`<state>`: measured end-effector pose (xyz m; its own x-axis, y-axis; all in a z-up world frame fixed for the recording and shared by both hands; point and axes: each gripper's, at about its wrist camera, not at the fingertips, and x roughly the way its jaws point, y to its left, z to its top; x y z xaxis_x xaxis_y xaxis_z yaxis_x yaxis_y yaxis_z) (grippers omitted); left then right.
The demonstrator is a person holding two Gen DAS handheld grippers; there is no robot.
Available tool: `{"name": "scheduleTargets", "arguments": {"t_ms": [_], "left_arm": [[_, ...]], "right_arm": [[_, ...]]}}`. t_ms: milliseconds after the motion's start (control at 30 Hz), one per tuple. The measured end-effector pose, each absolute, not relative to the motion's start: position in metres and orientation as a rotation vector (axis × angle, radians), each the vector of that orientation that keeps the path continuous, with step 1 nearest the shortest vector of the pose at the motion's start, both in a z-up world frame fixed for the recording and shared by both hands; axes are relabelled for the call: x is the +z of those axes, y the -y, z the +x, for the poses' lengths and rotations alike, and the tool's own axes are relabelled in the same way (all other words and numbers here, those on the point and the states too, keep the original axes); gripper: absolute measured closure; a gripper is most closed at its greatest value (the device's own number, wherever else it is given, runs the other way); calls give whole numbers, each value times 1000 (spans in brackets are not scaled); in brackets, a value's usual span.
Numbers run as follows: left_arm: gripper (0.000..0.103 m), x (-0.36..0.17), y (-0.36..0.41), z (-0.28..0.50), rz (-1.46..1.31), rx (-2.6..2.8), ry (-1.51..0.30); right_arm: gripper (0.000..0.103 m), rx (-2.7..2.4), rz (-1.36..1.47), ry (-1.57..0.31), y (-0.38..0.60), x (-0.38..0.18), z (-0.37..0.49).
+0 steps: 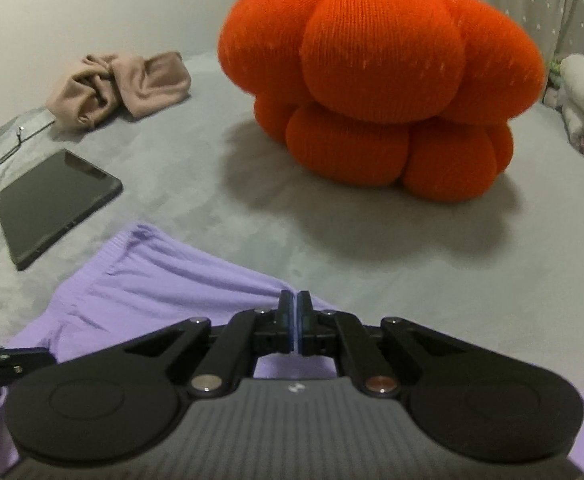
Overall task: Fold clothes
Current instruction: 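Grasp the waistband with the left gripper while the right gripper grasps the garment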
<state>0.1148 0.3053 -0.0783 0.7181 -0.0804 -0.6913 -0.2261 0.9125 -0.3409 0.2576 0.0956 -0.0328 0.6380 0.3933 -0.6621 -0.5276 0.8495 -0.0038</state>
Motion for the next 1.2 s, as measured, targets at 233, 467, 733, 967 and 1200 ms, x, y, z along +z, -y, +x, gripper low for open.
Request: {"name": "scheduleTargets", "arguments": {"t_ms": [233, 467, 733, 967, 1200], "left_arm": [[98, -78, -300, 116, -390, 105, -765], [98, -78, -297, 115, -378, 119, -758], [98, -78, -292, 113, -376, 143, -747], [98, -79, -289, 108, -339, 138, -725], [98, -79, -287, 104, -322, 143, -713]], "right_arm": [[101, 568, -190, -646, -83, -1, 223], [101, 617, -168, -616, -66, 24, 175], [101, 697, -164, -638, -57, 14, 109], [101, 718, -158, -717, -60, -26, 79], [100, 709, -110, -831, -58, -72, 81]]}}
